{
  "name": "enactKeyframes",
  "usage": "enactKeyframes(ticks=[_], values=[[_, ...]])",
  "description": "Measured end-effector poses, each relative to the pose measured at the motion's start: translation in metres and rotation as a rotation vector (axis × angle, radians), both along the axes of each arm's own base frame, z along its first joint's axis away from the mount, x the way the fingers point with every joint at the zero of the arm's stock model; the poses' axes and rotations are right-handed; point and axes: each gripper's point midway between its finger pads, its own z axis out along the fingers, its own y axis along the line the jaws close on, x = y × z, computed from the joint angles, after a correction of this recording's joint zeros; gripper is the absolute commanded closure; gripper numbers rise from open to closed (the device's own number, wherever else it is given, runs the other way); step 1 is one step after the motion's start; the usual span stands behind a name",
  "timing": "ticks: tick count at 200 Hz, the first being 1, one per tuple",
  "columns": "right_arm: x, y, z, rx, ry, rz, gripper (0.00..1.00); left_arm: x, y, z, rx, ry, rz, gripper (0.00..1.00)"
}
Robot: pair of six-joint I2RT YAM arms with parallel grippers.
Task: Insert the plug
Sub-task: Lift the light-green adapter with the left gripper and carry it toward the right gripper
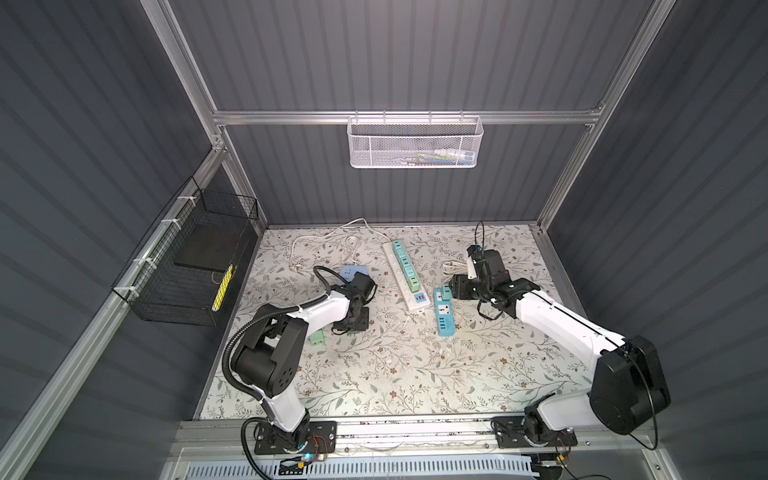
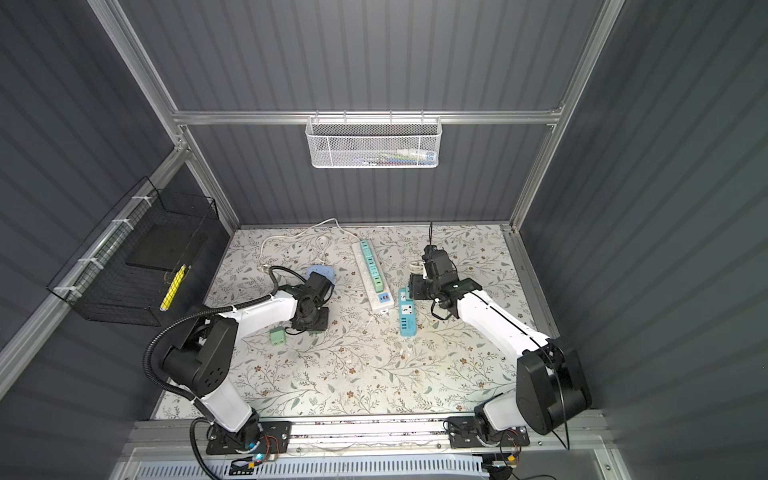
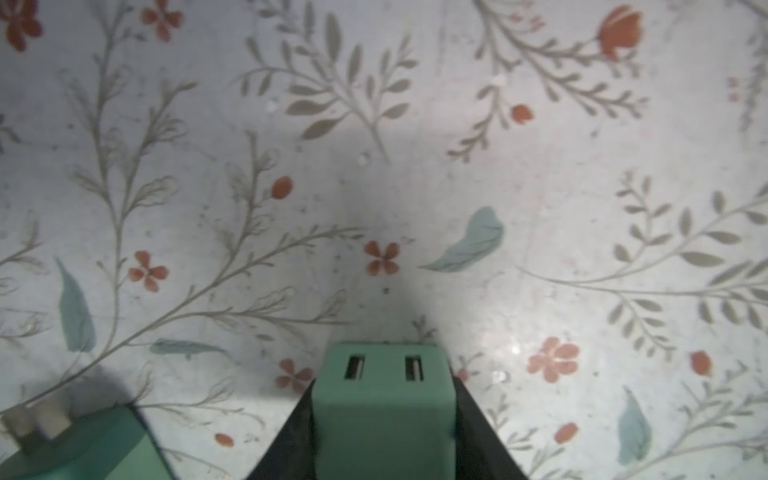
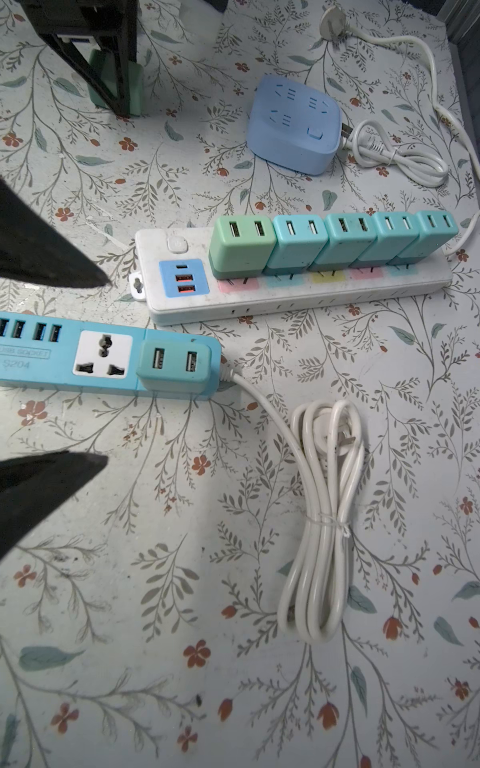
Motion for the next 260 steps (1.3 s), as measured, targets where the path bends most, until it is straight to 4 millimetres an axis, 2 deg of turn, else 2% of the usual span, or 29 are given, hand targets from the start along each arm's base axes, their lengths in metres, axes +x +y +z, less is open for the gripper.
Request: enactKeyframes(ticks=[47, 75, 87, 155, 170, 219, 260], values=[[0.0, -0.001, 0.0, -0.008, 0.0, 0.0, 0.37, -0.009, -0.047, 0.0, -0.012, -0.016, -0.124, 0.66], [0.0, -0.001, -0.001, -0.012, -0.001, 0.002, 0.36, -0.015, -0.065, 0.0, -0.016, -0.019, -0.175, 0.66], [0.0, -0.001, -0.001, -0.016, -0.002, 0.005, 0.36, -0.018, -0.069, -0.001, -0.017, -0.017, -0.193, 0.63], [-0.002, -0.002, -0.002, -0.025, 0.003, 0.013, 0.36, -0.024, -0.075, -0.002, -0.021, 0.005, -0.271, 0.32], [-0.003, -0.002, -0.003, -0.028, 0.009, 0.013, 0.36, -0.027, -0.075, -0.002, -0.027, 0.016, -0.28, 0.31], [-0.002, -0.001, 0.0, -0.024, 0.006, 0.016, 0.36, -0.039, -0.069, -0.003, -0.014, 0.069, -0.289, 0.39], [-0.002, -0.001, 0.0, -0.021, 0.007, 0.019, 0.36, -0.041, -0.067, -0.002, -0.006, 0.078, -0.277, 0.46]])
